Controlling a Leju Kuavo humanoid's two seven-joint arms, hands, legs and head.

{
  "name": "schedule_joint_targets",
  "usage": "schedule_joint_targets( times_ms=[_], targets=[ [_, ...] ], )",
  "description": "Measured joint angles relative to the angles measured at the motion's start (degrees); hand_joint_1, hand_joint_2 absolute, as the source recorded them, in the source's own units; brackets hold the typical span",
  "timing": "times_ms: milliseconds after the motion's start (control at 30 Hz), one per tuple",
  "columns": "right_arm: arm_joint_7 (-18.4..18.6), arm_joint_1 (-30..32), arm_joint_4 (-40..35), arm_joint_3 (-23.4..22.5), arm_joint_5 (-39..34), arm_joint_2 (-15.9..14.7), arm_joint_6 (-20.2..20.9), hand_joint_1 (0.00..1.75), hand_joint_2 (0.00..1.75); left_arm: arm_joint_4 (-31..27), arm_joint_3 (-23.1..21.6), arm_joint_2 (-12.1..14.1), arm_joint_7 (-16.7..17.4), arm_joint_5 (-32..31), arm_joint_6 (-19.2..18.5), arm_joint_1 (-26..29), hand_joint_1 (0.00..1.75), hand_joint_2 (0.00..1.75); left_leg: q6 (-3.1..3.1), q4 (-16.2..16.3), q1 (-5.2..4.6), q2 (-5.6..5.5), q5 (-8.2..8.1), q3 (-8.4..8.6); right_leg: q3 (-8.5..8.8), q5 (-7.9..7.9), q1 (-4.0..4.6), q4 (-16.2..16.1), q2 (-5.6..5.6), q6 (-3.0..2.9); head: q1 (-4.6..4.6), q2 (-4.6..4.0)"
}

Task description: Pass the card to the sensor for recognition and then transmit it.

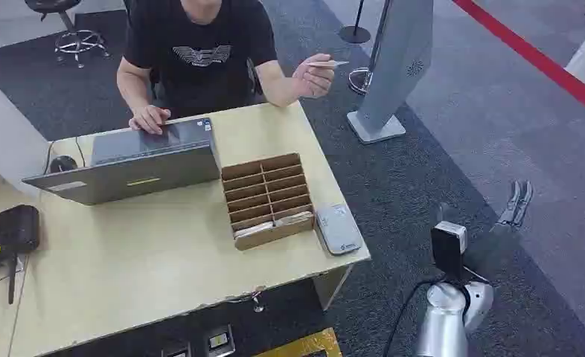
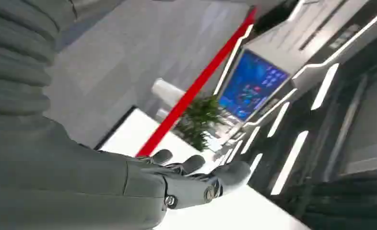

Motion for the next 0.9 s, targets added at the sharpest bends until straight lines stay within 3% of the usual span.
schedule_joint_targets(
  times_ms=[300, 700, 900],
  targets=[
    [0.53, 5.46, -8.99, 14.99, 3.57, -0.22, 0.00, 0.00, 1.75, 0.00, 0.72, 0.07, 0.00, -1.66, 0.00, 0.01, 0.00, 0.00, 0.00, 0.00, 0.01, -0.02, 0.00, 0.01, 0.00, 0.00, 0.02, 0.00, -0.03, 0.00, -0.02, 0.00],
    [0.74, 6.70, -10.69, 28.49, 8.55, -0.24, 0.02, 0.00, 1.75, 0.00, 1.01, 0.07, 0.00, -2.16, -0.04, 0.04, 0.00, 0.00, -0.01, -0.01, 0.01, -0.04, 0.01, -0.02, 0.01, -0.01, 0.02, 0.01, -0.04, -0.01, -0.02, 0.00],
    [5.07, 5.93, -10.69, 35.61, 13.90, -0.74, 0.02, 0.00, 1.75, 0.00, 1.01, 0.07, 0.00, -1.99, -0.33, 0.03, 0.00, 0.00, -0.01, -0.01, 0.01, -0.07, 0.01, -0.01, 0.00, -0.01, 0.02, 0.01, -0.05, -0.01, -0.02, 0.00]
  ],
)
